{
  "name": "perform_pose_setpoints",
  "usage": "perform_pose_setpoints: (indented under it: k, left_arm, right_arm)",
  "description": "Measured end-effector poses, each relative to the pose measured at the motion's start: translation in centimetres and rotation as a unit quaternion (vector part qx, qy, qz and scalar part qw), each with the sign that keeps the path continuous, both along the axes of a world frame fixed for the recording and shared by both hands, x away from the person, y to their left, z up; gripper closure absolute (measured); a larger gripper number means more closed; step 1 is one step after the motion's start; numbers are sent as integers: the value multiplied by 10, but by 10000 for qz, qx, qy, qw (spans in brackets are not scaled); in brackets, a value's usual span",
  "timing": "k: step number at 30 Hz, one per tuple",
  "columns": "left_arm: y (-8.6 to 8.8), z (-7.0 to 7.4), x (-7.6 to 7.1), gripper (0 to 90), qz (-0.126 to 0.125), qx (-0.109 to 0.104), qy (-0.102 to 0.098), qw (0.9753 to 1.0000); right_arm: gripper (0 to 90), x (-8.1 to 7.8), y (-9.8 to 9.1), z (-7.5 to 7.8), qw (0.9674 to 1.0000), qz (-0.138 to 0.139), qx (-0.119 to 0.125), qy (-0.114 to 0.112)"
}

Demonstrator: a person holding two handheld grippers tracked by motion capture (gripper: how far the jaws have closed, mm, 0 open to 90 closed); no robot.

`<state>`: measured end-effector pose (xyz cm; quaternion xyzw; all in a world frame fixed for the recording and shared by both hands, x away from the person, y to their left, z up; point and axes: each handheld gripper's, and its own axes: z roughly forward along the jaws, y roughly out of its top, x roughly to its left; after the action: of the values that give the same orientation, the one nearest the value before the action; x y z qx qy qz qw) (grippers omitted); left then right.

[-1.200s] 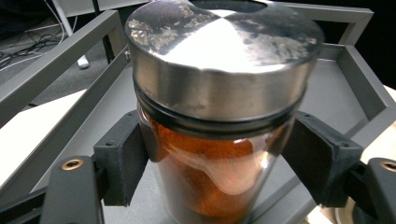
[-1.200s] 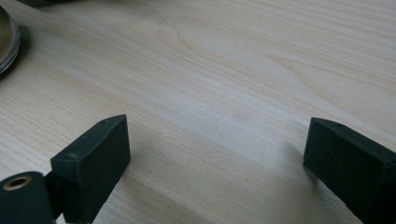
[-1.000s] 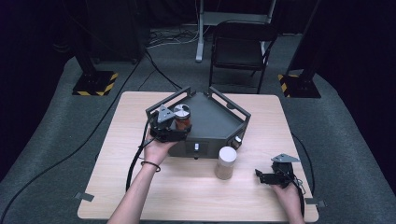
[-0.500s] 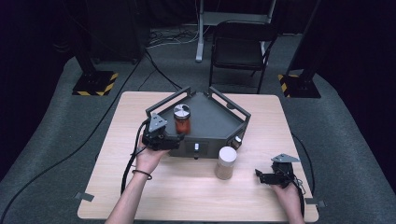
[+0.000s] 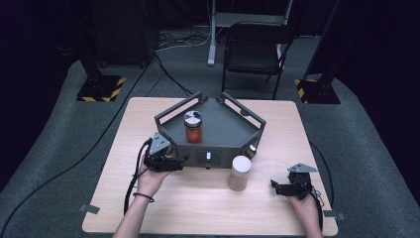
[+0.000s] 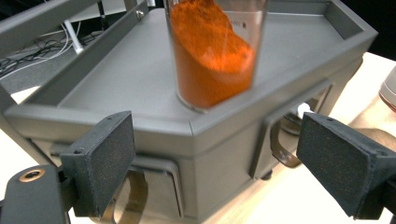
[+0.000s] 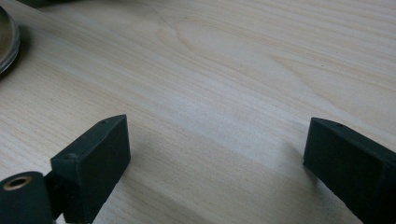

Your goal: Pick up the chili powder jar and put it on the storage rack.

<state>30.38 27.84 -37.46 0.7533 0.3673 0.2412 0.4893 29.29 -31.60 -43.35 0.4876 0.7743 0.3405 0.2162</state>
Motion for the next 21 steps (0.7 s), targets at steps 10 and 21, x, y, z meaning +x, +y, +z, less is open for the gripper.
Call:
perform_pose_setpoints:
  k: [10,21]
  left_arm:
    - [12,-26,-12,111,-57,3,167,9998]
    - [31,-58,-18,112,0,39,568,9984]
  right_arm:
    - [61,0,0,0,10000,1,-1,-1]
    - [61,0,0,0,10000,-4,0,1]
